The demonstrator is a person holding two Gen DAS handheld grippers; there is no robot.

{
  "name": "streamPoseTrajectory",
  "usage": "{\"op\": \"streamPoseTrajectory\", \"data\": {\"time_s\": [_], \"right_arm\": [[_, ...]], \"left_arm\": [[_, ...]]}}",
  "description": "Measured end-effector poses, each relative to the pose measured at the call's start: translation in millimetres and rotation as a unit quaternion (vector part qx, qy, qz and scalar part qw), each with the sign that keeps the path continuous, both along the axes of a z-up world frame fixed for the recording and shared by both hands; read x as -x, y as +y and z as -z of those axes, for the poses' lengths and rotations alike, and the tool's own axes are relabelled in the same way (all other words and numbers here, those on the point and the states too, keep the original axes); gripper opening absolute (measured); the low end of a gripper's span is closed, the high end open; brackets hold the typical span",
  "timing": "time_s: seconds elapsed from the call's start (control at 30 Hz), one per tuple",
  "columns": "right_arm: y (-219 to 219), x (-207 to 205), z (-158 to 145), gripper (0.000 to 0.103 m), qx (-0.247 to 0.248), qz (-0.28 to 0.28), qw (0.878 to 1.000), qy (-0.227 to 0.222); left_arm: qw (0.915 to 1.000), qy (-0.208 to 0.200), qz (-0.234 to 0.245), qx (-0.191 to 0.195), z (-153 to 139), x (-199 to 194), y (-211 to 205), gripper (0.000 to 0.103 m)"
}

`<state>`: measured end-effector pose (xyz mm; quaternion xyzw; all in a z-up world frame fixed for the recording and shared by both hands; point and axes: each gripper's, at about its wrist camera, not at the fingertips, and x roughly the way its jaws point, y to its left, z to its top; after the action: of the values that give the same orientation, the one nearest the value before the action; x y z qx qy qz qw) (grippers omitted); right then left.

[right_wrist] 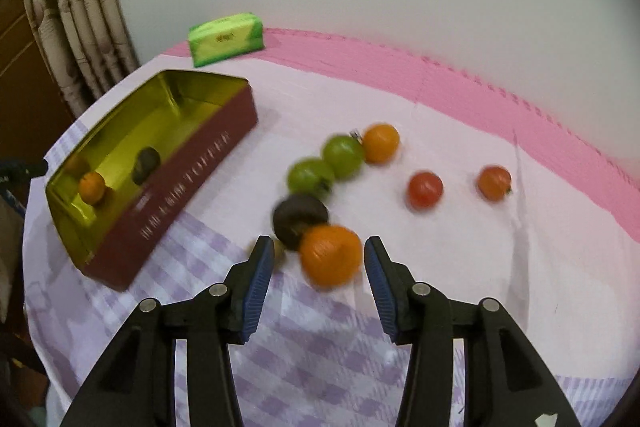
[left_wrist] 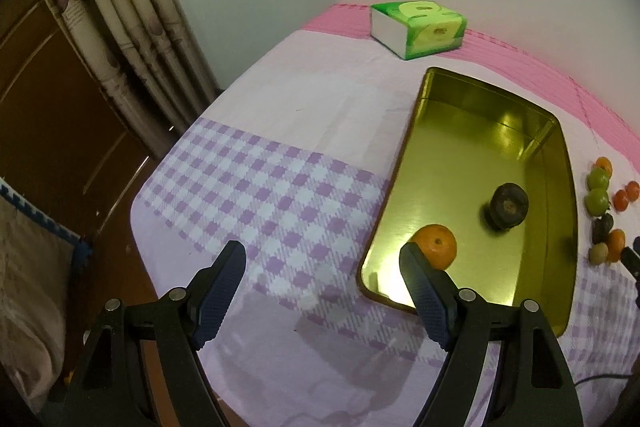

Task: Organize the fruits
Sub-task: 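Grasp the large mandarin with the right tool while the left tool returns to the fruits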

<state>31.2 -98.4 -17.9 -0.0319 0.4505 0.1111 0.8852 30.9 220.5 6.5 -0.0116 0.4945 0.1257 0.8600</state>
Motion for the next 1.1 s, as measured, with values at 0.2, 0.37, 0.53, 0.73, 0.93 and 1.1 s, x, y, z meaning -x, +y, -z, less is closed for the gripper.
{"op": "streamPoseTrajectory", "data": {"time_s": [0.2,0.37,0.53,0.73,0.93,1.1], "right_arm": [[-4.3,-5.4,16.2,0.044,-0.008,0.002,1.000,0.006],[-6.7,-13.3,28.0,0.044,-0.020,0.004,1.000,0.010],[-8.9,-14.9,35.9,0.038,-0.036,-0.002,0.999,0.011],[-21.7,-8.0,32.5,0.036,-0.023,0.019,0.999,-0.021],[-69.3,-3.3,28.6,0.036,0.011,0.096,0.994,-0.041],[-98.0,1.2,31.0,0.036,0.034,0.131,0.990,-0.045]], "left_arm": [[0.9992,-0.009,0.037,0.004,-3.3,1.3,-14.8,0.079],[0.9971,-0.023,0.073,0.003,-10.1,4.7,-36.2,0.079],[0.9936,-0.024,0.110,0.008,-17.0,6.3,-71.8,0.079],[0.9845,-0.022,0.172,0.024,-22.5,0.6,-130.2,0.079],[0.9715,-0.010,0.231,0.051,-12.7,-9.1,-189.6,0.079],[0.9654,0.005,0.255,0.055,6.4,-17.1,-229.5,0.079]]}}
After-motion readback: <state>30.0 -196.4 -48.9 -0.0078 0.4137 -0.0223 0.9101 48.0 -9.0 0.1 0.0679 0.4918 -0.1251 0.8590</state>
